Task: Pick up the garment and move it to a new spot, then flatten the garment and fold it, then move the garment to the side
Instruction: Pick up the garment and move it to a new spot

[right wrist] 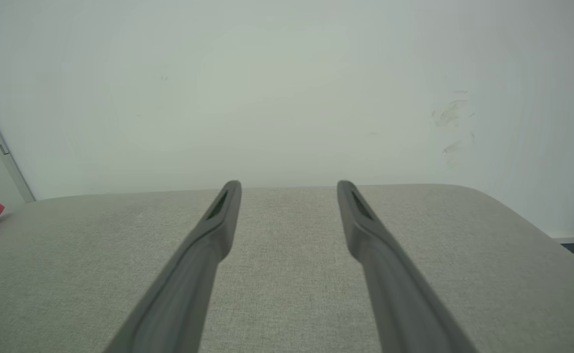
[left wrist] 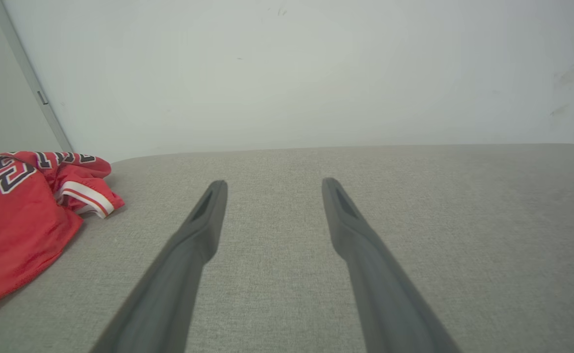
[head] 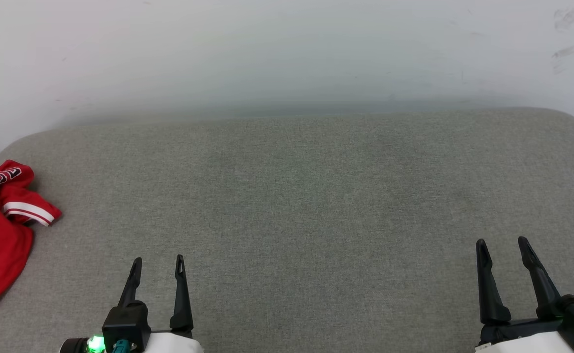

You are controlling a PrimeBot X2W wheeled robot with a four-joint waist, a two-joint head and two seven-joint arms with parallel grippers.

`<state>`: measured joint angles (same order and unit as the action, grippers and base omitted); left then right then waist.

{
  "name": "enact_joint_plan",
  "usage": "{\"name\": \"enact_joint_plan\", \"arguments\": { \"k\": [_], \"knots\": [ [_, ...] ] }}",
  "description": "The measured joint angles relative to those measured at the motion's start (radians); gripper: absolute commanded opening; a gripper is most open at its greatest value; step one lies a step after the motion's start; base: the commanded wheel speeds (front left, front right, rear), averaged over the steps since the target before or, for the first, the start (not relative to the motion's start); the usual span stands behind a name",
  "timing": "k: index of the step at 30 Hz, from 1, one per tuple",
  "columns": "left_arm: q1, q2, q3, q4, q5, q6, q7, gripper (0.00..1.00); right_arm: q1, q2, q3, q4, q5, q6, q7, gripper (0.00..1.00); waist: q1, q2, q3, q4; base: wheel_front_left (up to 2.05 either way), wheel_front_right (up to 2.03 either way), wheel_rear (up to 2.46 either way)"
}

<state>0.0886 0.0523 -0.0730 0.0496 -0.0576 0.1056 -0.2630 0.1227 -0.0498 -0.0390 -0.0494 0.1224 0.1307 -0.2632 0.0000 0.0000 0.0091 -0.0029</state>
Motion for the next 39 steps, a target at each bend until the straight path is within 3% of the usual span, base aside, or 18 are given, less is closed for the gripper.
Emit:
{"name": "enact_joint_plan", "arguments": {
  "k": [23,39],
  "knots": [
    [0.005,-0.001,0.013,0.002,-0.025,0.003,0.000,1.00,0.001,0.000,-0.002,0.011,0.026,0.000,0.000,1.00,0.0000,0.0000,-0.003,0.010,0.00,0.00,0.00],
    [0.005,-0.001,0.034,0.001,-0.025,0.039,0.000,1.00,0.011,0.000,0.012,-0.012,-0.003,0.000,0.000,1.00,0.0000,0.0000,-0.001,0.148,0.00,0.00,0.00]
  ]
}}
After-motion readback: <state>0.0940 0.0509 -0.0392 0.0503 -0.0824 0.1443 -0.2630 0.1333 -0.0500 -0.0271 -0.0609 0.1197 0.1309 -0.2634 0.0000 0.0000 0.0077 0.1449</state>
